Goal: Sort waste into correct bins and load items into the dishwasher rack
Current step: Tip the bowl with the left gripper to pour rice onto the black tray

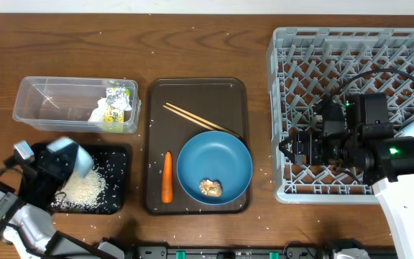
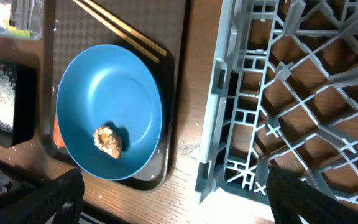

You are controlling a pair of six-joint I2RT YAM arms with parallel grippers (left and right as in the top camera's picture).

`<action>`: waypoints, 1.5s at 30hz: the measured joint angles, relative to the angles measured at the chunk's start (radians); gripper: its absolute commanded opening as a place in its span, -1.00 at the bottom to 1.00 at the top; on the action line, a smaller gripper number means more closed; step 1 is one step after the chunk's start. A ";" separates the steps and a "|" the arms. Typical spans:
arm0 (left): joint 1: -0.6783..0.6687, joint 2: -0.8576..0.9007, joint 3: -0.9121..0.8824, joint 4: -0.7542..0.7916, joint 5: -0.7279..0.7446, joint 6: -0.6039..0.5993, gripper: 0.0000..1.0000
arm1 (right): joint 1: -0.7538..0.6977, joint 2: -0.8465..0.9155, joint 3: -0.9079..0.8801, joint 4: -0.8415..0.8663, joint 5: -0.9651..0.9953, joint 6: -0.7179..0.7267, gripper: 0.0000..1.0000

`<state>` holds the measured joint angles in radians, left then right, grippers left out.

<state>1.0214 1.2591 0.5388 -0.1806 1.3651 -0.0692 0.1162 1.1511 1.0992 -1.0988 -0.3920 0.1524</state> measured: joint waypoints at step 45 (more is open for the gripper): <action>-0.036 0.002 -0.008 0.080 -0.029 0.110 -0.88 | 0.000 0.000 0.000 -0.002 0.000 0.000 0.75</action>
<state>0.9855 1.2610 0.5312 -0.1005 1.3365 0.0410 0.1162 1.1511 1.0992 -1.1004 -0.3920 0.1524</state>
